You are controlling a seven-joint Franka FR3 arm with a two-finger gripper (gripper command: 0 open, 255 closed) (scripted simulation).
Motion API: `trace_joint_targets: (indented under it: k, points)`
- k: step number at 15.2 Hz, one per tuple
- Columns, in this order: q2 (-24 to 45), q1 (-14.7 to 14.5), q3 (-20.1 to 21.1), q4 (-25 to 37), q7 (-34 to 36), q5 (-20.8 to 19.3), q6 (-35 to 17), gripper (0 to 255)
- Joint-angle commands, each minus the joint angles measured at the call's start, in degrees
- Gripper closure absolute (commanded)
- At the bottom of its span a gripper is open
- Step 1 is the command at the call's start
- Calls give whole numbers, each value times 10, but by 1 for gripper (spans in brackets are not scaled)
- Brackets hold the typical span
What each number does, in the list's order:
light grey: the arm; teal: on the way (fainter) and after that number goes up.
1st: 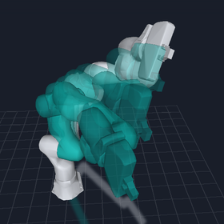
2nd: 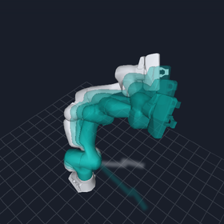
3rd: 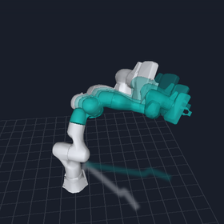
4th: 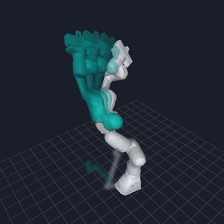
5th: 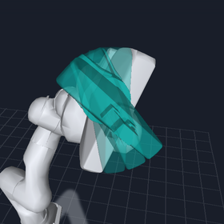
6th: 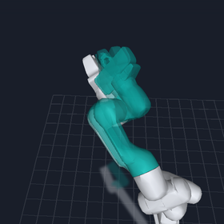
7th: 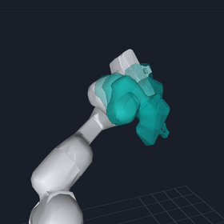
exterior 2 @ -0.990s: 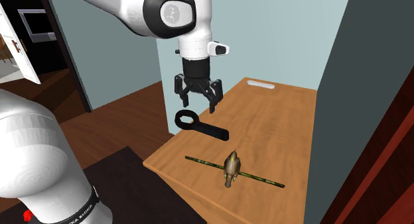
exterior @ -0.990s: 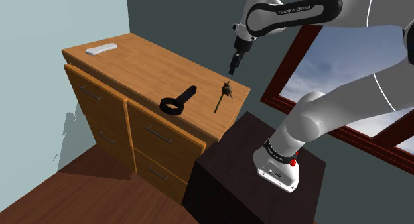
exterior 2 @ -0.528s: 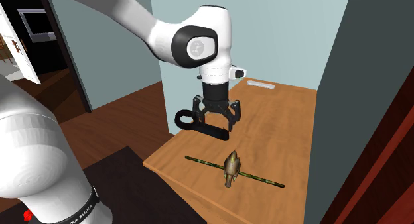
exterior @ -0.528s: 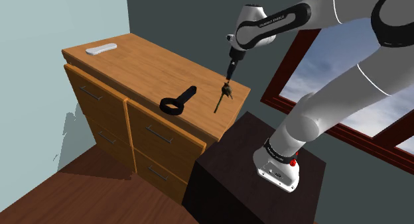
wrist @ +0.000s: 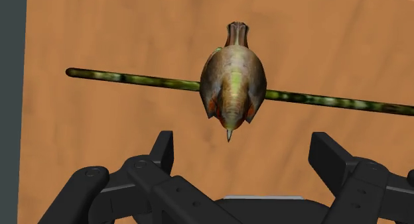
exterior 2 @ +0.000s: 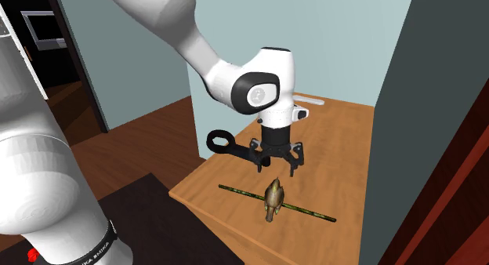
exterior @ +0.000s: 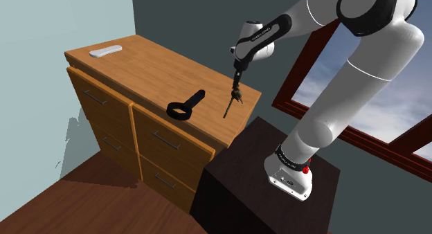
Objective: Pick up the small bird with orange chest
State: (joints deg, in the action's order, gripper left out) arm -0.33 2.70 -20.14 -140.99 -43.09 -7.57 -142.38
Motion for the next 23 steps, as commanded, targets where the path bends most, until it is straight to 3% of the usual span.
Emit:
trace_joint_targets:
  k: [1,8,9,18,23]
  points:
    - [20,1,-1,3,-9,7,-18,0]
    - [61,3,1,-4,-19,25,-64,0]
    - [61,3,2,-3,-19,25,-63,255]
    - [61,3,1,-4,-19,25,-63,255]
    - [24,1,-1,2,-10,9,-22,255]
